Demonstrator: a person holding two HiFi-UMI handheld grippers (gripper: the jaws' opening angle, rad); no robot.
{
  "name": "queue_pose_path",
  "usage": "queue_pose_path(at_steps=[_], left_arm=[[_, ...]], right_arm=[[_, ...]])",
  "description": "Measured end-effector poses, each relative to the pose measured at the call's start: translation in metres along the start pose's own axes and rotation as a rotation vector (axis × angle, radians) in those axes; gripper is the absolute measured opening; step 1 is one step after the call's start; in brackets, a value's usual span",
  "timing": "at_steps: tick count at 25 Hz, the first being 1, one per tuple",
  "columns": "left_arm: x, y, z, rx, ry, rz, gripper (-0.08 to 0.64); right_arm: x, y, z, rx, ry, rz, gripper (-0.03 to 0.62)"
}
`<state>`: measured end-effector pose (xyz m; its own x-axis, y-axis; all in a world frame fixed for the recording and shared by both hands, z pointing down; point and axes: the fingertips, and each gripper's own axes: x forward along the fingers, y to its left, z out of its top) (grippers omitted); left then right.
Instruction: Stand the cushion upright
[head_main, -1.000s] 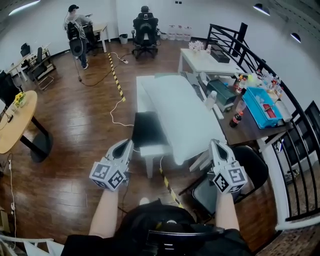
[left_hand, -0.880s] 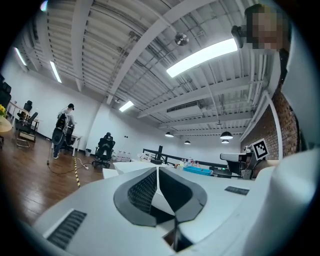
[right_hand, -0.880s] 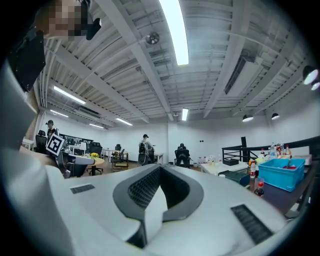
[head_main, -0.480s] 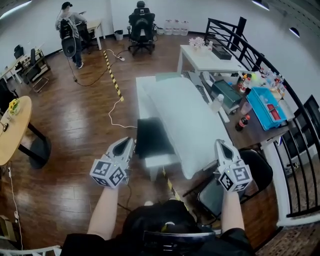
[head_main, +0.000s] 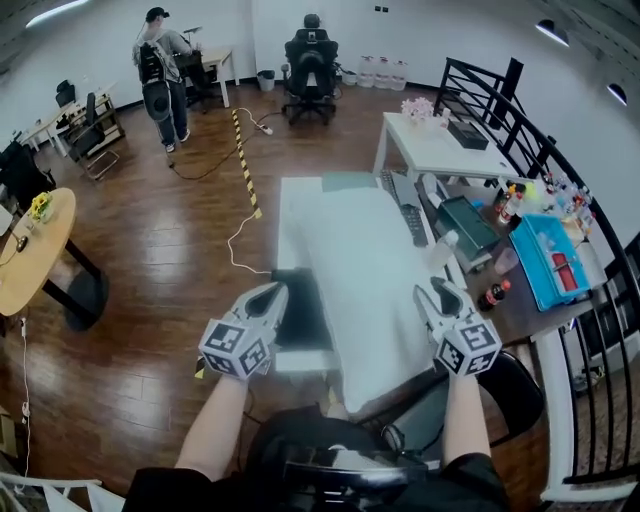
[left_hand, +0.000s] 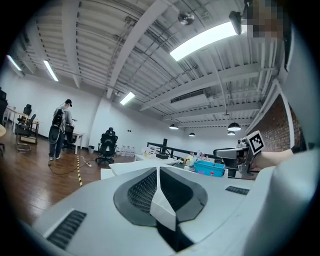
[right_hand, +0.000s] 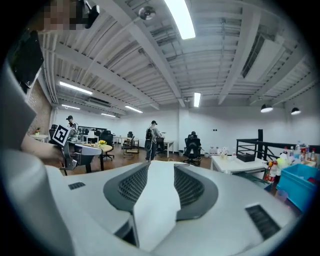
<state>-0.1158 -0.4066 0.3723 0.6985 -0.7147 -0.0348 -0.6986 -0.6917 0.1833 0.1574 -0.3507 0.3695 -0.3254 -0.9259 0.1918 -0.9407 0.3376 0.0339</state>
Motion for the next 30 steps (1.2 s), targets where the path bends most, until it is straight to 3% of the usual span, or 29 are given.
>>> queue_pose_path(at_steps=[4,6,9,12,13,15,16,19,20,22,24,28,30], left_arm=[[0.04,-0.012,-0.02,-0.005,0.049,0.003,0.012],[0.053,-0.016,-0.033,-0.004,0.074,0.026,0.012],[0.068,-0.01,-0.046,-0.058,0.08,0.097,0.012],[0.083,0.003,-0.06,-0.143,0.105,0.166,0.012],[0.088,0.007,-0.068,-0.2,0.122,0.177,0.037],[0.099,0.011,-0.09,-0.352,0.167,0.187,0.215],[0.105,0.012,-0.101,-0.43,0.19,0.194,0.301],[0.121,0.02,-0.12,-0.618,0.232,0.232,0.45],[0.126,0.024,-0.124,-0.663,0.237,0.242,0.489],[0.133,0.029,-0.128,-0.715,0.246,0.248,0.531],[0.141,0.03,-0.132,-0.741,0.269,0.238,0.582],[0.15,0.038,-0.149,-0.881,0.292,0.255,0.616],[0.151,0.04,-0.162,-0.926,0.324,0.26,0.616]], right_arm=[[0.025,-0.048,-0.026,0.04,0.082,0.066,0.219],[0.032,-0.068,-0.045,0.069,0.139,0.096,0.307],[0.041,-0.089,-0.071,0.141,0.202,0.165,0.404],[0.056,-0.11,-0.093,0.202,0.262,0.218,0.416],[0.061,-0.115,-0.101,0.223,0.289,0.236,0.416],[0.073,-0.124,-0.117,0.264,0.352,0.276,0.486],[0.08,-0.129,-0.124,0.28,0.38,0.291,0.486],[0.103,-0.135,-0.13,0.331,0.431,0.331,0.491],[0.111,-0.131,-0.126,0.351,0.435,0.357,0.561],[0.122,-0.126,-0.121,0.407,0.439,0.41,0.62],[0.133,-0.13,-0.123,0.492,0.438,0.448,0.62],[0.152,-0.149,-0.14,0.541,0.519,0.39,0.62],[0.157,-0.147,-0.155,0.587,0.562,0.407,0.62]])
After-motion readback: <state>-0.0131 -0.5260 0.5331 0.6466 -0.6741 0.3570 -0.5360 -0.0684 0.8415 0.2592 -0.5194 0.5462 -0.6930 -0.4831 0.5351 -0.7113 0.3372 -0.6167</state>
